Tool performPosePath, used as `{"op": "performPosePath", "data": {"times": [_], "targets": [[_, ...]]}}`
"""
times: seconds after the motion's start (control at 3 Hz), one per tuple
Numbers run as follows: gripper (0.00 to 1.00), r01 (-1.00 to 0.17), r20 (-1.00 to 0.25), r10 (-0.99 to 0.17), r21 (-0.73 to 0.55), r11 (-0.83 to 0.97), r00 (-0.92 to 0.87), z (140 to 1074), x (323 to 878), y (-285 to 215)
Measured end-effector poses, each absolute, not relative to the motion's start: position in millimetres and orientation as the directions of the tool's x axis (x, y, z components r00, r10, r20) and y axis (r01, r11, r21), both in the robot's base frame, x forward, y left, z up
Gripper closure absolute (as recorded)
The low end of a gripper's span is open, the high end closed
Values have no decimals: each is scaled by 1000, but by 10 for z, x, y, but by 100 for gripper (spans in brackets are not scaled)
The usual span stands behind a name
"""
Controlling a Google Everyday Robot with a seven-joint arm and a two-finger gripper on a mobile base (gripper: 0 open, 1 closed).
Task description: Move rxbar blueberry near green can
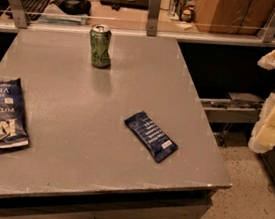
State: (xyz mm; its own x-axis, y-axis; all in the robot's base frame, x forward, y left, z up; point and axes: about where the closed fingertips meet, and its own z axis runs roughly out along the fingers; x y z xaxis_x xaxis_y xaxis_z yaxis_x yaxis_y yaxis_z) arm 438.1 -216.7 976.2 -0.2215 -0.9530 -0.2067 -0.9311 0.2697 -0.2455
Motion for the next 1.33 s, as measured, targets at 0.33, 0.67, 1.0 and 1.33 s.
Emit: {"op": "performPosePath", "data": {"times": [0.33,0.67,1.0,1.33], "targets": [[0,-930,-211,-953,-252,267,-217,9762,4380,-2132],[0,-933,-243,-949,-245,263,-204,9556,4385,-1831],[0,-947,-308,-930,-181,266,-202,9047,4400,-1269],[0,-960,-370,-906,-108,260,-204,8655,4370,-783]]}}
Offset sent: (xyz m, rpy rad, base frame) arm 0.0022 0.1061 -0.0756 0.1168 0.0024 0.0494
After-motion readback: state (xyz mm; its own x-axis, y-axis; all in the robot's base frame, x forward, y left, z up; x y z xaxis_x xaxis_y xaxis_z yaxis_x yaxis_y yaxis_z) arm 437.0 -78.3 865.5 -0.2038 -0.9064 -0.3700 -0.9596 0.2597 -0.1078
